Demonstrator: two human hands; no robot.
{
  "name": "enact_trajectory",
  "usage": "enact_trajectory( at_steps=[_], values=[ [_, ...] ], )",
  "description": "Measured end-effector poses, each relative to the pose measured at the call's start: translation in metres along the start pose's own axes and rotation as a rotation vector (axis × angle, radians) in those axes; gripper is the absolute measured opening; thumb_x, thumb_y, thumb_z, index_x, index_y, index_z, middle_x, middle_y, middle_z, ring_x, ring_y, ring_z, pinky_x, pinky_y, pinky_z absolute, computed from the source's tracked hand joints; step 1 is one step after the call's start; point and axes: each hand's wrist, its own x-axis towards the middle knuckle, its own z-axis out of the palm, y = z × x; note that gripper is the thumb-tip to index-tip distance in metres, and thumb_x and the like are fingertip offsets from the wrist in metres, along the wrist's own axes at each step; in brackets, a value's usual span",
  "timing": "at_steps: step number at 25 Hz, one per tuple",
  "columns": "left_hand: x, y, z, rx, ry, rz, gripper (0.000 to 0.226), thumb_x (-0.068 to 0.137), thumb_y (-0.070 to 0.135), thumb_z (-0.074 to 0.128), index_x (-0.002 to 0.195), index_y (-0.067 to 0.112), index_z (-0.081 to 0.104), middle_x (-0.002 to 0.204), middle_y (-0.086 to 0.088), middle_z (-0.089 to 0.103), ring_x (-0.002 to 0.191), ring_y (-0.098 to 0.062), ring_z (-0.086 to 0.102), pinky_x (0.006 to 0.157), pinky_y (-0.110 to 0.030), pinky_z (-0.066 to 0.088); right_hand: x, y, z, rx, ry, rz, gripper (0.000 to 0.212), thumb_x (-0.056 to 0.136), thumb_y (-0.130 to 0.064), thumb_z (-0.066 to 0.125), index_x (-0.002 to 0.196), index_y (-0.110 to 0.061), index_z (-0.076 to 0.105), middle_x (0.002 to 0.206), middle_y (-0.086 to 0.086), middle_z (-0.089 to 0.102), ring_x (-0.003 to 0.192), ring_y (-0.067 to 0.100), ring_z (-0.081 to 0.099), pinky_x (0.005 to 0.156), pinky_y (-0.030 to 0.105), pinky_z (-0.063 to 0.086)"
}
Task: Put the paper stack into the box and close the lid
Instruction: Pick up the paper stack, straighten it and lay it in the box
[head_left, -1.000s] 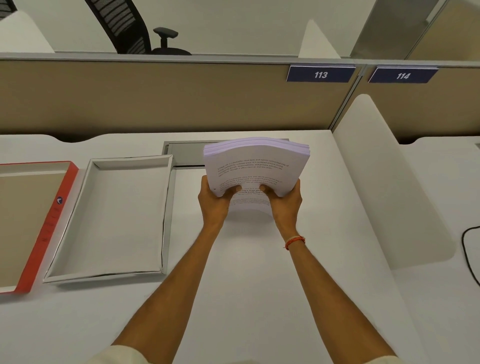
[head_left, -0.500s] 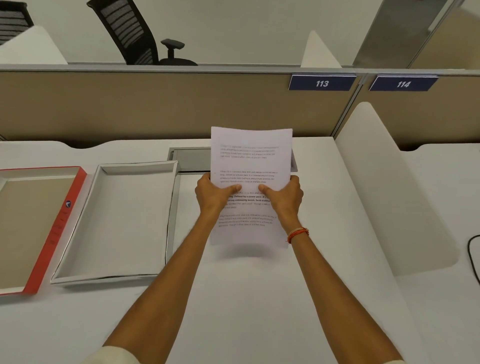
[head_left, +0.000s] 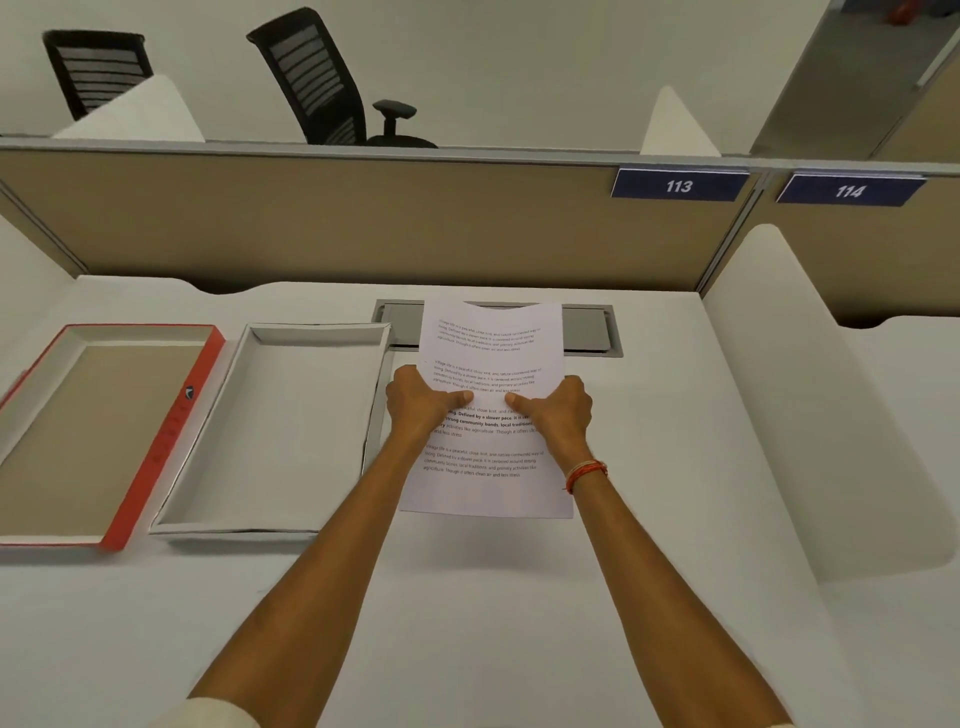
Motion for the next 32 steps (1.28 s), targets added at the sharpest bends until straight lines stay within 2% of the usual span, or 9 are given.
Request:
enact_trajectory(
  at_steps=[9,14,16,20,25,32],
  values=[
    [0.032,-0.041,-0.09,0.024,0.038,-0.032,0.052,0.071,0.028,0.086,0.113,0.006,0.064,0.12,-0.016,0.069,0.098,-0.033,0.07,0.068,-0.029,0.052,-0.038,-0.051,0.084,0.008,-0.061,-0.042,0.058,0.072,-0.031,0.086,0.114,-0.002,0.059,0.117,0.012,0.07,0.101,0.029,0.071,0.078,0.035,0.061],
    [0.055,-0.077,-0.144,0.039,0.04,-0.063,0.046,0.073,0.028,0.085,0.107,0.008,0.061,0.118,-0.016,0.069,0.084,-0.024,0.065,0.064,-0.026,0.05,-0.058,-0.075,0.145,0.002,-0.1,-0.039,0.059,0.072,-0.03,0.086,0.115,-0.001,0.059,0.119,0.014,0.07,0.102,0.031,0.07,0.083,0.041,0.061],
    [0.066,-0.092,-0.163,0.035,0.039,-0.079,0.045,0.072,0.027,0.086,0.103,0.008,0.061,0.117,-0.016,0.069,0.088,-0.029,0.068,0.065,-0.028,0.052,-0.065,-0.084,0.17,-0.003,-0.104,-0.03,0.06,0.071,-0.03,0.086,0.116,-0.001,0.059,0.119,0.013,0.07,0.103,0.031,0.07,0.084,0.041,0.061],
    [0.087,-0.121,-0.198,0.017,0.03,-0.101,0.051,0.068,0.024,0.089,0.107,0.003,0.064,0.117,-0.018,0.07,0.098,-0.035,0.07,0.078,-0.04,0.06,-0.076,-0.095,0.215,-0.01,-0.111,-0.036,0.06,0.071,-0.03,0.087,0.115,-0.001,0.058,0.119,0.014,0.069,0.103,0.031,0.07,0.084,0.042,0.061],
    [0.105,-0.15,-0.221,-0.003,0.009,-0.124,0.058,0.064,0.023,0.091,0.109,0.001,0.063,0.117,-0.019,0.069,0.103,-0.037,0.069,0.076,-0.038,0.057,-0.082,-0.098,0.256,-0.031,-0.126,-0.037,0.059,0.072,-0.031,0.085,0.117,-0.001,0.059,0.12,0.015,0.068,0.103,0.031,0.07,0.084,0.039,0.061],
    [0.118,-0.172,-0.221,-0.023,-0.032,-0.139,0.054,0.066,0.022,0.09,0.109,0.003,0.063,0.119,-0.019,0.069,0.103,-0.036,0.069,0.075,-0.036,0.056,-0.077,-0.095,0.279,-0.102,-0.102,-0.004,0.061,0.071,-0.03,0.086,0.117,0.0,0.059,0.12,0.016,0.067,0.106,0.032,0.068,0.082,0.036,0.059]
  ],
)
